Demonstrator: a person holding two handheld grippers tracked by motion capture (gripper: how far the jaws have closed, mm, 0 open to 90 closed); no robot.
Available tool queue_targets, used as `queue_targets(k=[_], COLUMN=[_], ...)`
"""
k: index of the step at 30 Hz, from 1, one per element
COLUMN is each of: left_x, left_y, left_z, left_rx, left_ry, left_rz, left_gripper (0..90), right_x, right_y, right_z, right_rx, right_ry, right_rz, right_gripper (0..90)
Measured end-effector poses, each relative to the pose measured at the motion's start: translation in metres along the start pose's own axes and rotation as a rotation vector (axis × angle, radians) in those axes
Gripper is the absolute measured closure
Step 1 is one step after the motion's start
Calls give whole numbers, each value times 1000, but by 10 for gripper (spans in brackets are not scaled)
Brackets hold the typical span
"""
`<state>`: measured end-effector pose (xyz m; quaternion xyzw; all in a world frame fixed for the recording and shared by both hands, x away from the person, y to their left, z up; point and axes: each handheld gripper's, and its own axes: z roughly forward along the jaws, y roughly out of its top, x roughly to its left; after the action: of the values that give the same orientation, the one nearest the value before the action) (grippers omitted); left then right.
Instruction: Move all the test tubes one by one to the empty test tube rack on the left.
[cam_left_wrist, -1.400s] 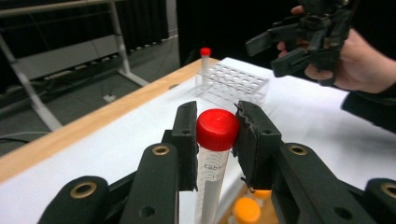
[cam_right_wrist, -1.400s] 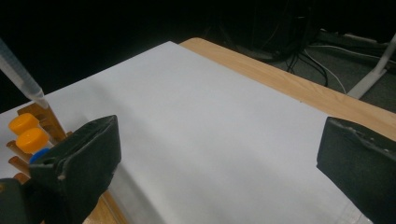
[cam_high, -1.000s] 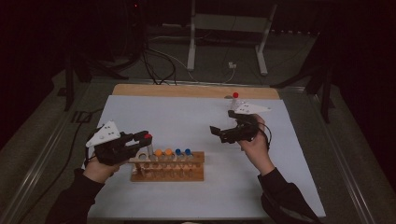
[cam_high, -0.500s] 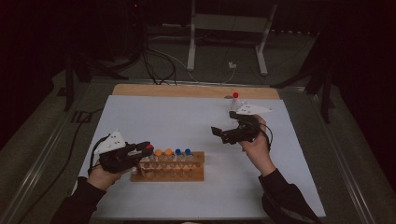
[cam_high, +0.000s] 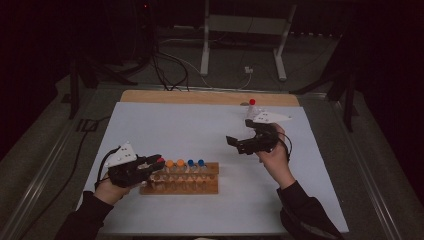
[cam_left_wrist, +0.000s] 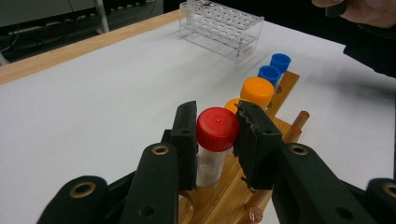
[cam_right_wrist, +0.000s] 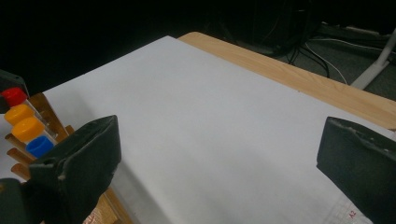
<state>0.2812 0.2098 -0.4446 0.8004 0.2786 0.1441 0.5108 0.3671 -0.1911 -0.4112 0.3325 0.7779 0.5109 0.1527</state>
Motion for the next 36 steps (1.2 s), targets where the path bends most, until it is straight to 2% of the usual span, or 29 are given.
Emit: queue_targets(k=[1, 3, 6, 7, 9, 13, 14, 16, 18, 21, 27, 32, 34, 36], left_x=[0, -1, -3, -3, -3, -4, -4, -5, -5, -6, -7, -6, -6, -6], left_y=[0, 0, 2, 3, 5, 8, 8, 8, 8, 7, 7, 7, 7, 7], left_z=[0, -1, -2, -3, -5, -7, -7, -8, -8, -8, -10, -12, -12, -13], left_rx=[-2, -13, -29, -38, -55, -54, -56, -56, -61, -63, -76, -81, -83, -83], left_ry=[-5, -7, 8, 22, 25, 27, 21, 9, -10, -14, -16, -4, -4, -5], left_rz=[-3, 1, 9, 10, 5, 0, 1, -3, -5, 3, 10, 11, 10, 9], left_gripper=[681, 578, 415, 378, 311, 152, 148, 86, 45, 33, 33, 33, 32, 33], right_x=[0, -1, -3, -4, -6, -14, -16, -21, -29, -39, -63, -81, -88, -95], right_y=[0, 1, 2, 3, 3, 5, 6, 7, 6, 5, 0, -4, -5, -5], right_z=[0, -1, -2, -3, -4, -6, -5, -4, -1, 4, 20, 34, 40, 44], right_rx=[0, -2, -9, -10, -19, -36, -37, -21, -5, 10, 38, 73, 87, 100], right_ry=[2, -2, -7, -7, -13, -28, -44, -72, -101, -157, -228, -284, -306, -327], right_rz=[1, 0, -5, -5, -4, -14, -31, -57, -46, -30, 29, 43, 65, 83], right_gripper=[0, 0, 0, 0, 0, 0, 0, 0, 0, 0, 2, 71, 144, 164])
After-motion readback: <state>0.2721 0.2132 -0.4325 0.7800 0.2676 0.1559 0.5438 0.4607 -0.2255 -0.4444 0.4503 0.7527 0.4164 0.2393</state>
